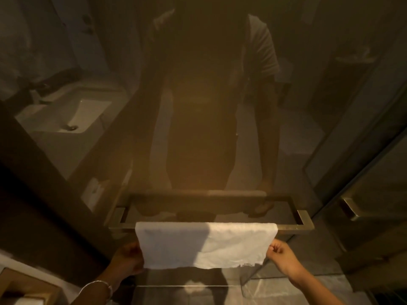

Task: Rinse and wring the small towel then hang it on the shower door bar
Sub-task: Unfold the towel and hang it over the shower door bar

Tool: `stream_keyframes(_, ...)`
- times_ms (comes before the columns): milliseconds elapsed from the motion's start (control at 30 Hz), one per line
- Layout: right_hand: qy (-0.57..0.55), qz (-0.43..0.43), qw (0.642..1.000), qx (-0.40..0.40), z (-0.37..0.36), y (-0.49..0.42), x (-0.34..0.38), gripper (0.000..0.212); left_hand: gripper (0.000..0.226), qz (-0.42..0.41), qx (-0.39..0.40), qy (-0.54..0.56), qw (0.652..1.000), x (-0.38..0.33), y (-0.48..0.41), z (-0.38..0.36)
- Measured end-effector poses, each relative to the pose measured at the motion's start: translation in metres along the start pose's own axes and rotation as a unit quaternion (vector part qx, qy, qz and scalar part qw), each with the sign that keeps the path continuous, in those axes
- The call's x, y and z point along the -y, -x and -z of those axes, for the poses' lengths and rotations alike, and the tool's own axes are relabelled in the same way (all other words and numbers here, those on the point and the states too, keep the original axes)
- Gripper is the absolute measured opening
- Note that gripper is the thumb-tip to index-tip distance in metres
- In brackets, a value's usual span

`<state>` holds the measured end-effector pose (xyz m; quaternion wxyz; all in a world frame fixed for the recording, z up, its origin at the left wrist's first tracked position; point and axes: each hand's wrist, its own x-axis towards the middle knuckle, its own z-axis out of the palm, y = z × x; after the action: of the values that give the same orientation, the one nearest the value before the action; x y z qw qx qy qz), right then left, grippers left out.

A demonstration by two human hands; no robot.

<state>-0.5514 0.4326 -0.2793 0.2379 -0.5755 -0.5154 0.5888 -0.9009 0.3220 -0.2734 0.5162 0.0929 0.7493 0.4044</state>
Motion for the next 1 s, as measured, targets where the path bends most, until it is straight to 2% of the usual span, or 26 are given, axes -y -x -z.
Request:
stream_keyframes(100,-0.002,-0.012,1.0,0.016,0.001,-0.001,-0.002,0.028,0.026,0.015,0.022,-0.024,0.999,-0.001,-0.002,0.0)
stream_keyframes(167,-0.002,-0.021,0.999,0.034,0.001,0.002,0.0,0.016,0.027,0.03,0.032,-0.023,0.999,-0.002,-0.006,0.001)
stream_keyframes(233,-0.002,-0.025,0.999,0.044,0.001,0.005,0.001,0.014,0.027,0.039,0.03,-0.032,0.998,-0.001,-0.009,0.003)
stream_keyframes(467,0.008,-0.053,0.997,0.056,0.0,0.008,0.007,0.012,0.026,0.026,0.045,-0.037,0.998,0.0,-0.007,0.005)
stream_keyframes(567,0.025,-0.08,0.993,0.082,0.003,0.007,0.008,0.028,0.025,0.029,0.05,-0.052,0.997,0.001,-0.009,0.009)
stream_keyframes(633,0.029,-0.094,0.991,0.088,0.006,0.007,0.008,0.028,0.023,0.019,0.04,-0.089,0.995,0.0,-0.008,0.008)
stream_keyframes(733,0.049,-0.1,0.99,0.088,0.01,0.009,0.008,0.022,0.023,-0.018,0.023,-0.155,0.988,0.0,-0.004,0.008)
stream_keyframes(800,0.068,-0.098,0.99,0.076,0.014,0.012,0.008,0.018,0.014,-0.07,0.013,-0.216,0.974,0.002,0.002,0.014)
stream_keyframes(900,0.087,-0.084,0.992,0.043,0.018,0.015,0.006,0.006,0.008,-0.149,0.01,-0.299,0.943,0.012,0.006,0.029)
stream_keyframes(1000,0.08,-0.036,0.996,-0.019,0.017,0.021,0.005,0.007,0.008,-0.181,0.016,-0.315,0.931,0.023,0.014,0.037)
